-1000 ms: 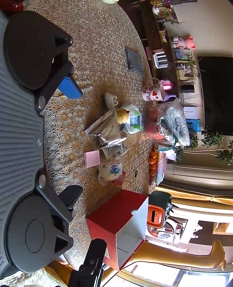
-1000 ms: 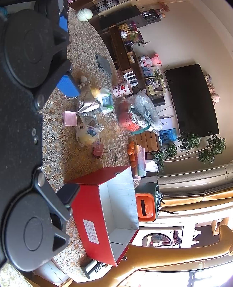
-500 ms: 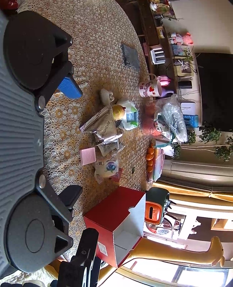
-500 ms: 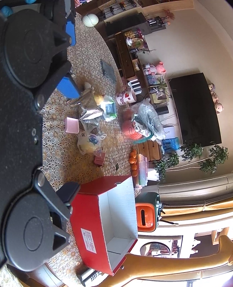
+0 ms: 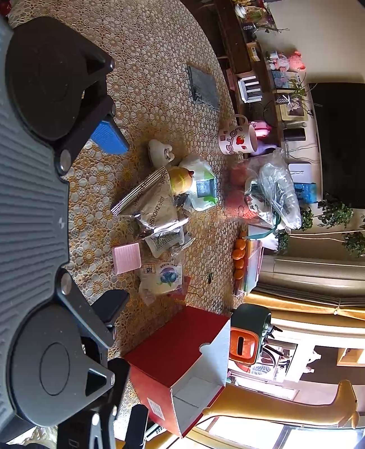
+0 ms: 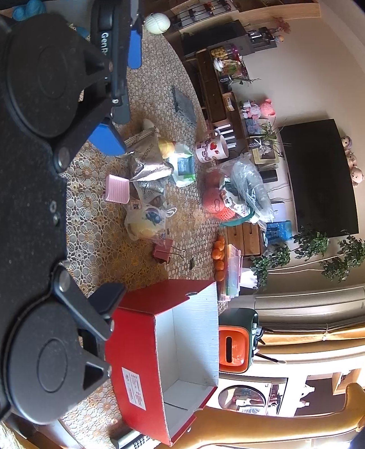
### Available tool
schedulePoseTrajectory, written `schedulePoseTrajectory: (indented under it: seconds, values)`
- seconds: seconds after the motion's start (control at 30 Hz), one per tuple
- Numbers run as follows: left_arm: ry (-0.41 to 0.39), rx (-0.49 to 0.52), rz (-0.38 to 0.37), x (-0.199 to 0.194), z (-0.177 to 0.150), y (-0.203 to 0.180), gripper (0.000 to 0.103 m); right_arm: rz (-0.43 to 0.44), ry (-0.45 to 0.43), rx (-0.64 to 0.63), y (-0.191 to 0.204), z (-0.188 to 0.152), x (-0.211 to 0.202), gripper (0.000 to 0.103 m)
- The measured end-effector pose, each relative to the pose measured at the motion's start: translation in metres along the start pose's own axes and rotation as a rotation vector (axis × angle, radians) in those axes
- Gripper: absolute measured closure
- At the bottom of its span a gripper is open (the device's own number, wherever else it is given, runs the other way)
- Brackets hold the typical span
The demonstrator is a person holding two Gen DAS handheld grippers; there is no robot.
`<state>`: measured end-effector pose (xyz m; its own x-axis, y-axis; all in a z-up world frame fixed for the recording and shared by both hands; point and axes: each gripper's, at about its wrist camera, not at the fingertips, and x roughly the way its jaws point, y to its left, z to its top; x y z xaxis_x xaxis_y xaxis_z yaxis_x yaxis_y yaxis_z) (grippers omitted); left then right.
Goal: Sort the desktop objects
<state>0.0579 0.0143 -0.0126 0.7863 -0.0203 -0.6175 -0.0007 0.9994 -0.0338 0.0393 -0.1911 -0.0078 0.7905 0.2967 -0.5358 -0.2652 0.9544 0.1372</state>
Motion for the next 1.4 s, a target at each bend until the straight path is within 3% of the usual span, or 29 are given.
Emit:
schedulePoseTrajectory:
  seconds: [0.37,0.83,1.03,1.4]
  values:
    - [0.037,-0.036,0.023,0.056,0.014,0.015,0.0,0.016,0.02,-0.051,-0.005,0.013,0.06,0.007]
    - [0.098,-0.119,0.052,0.123,0.028,0.033,0.0,0.0,0.072,-0.09,-0.014,0.02,0.141,0.014]
    - [0.128,-0.174,0.054,0.142,0.036,0.041,0.0,0.01,0.096,-0.106,-0.015,0.02,0.161,0.018]
    - [0.152,-0.166,0.06,0.164,0.036,0.03,0.0,0.052,0.12,-0.153,-0.013,0.018,0.185,0.02]
